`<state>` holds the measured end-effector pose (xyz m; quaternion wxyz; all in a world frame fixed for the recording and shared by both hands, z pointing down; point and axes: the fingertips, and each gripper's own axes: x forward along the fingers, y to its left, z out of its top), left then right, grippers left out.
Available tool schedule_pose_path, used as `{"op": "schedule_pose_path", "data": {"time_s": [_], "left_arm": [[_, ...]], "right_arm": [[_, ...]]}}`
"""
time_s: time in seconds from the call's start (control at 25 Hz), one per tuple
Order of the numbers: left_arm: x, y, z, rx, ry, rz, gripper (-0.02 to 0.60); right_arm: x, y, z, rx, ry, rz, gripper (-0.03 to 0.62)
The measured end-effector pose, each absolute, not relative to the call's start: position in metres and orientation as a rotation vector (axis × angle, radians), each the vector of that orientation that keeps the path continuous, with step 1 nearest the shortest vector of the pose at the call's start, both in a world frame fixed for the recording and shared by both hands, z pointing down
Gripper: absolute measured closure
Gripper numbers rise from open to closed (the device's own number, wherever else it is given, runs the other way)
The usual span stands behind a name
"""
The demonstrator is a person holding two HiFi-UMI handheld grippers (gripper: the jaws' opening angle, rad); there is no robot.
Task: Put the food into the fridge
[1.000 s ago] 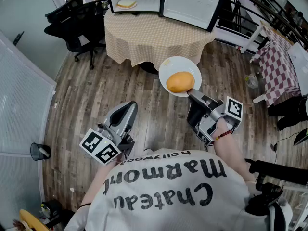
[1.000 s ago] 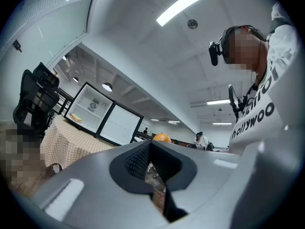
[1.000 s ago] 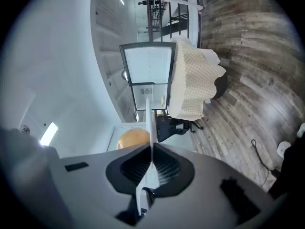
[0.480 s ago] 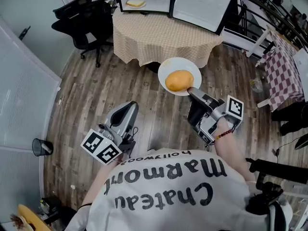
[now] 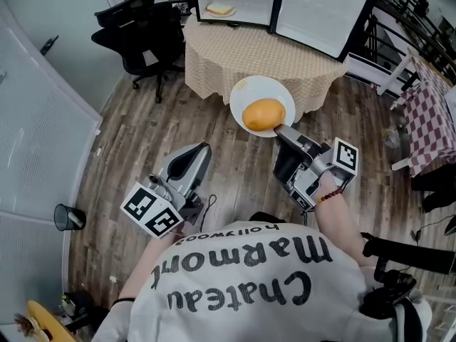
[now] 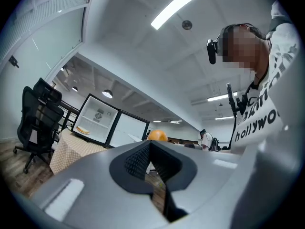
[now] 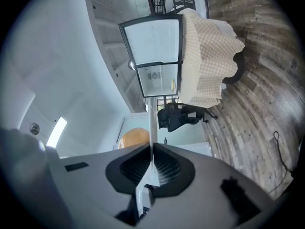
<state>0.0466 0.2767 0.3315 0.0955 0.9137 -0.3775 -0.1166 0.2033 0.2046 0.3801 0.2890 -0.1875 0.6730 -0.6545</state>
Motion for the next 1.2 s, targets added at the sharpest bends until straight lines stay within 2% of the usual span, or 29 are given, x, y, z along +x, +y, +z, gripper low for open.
{"op": "schedule_pose_path", "data": {"time_s": [0.4, 1.2], "left_arm": [[0.018, 0.217, 0.34, 2.675, -1.168, -0.342, 0.577], [0.002, -0.058, 0.345, 2.574, -1.154, -0.382, 0.577]], "right_arm": [[0.171, 0.146, 0.385, -0.447, 1.823, -1.766, 0.566], [0.168, -0.114, 0.382, -0.483, 1.865, -1.774, 0.566]]}}
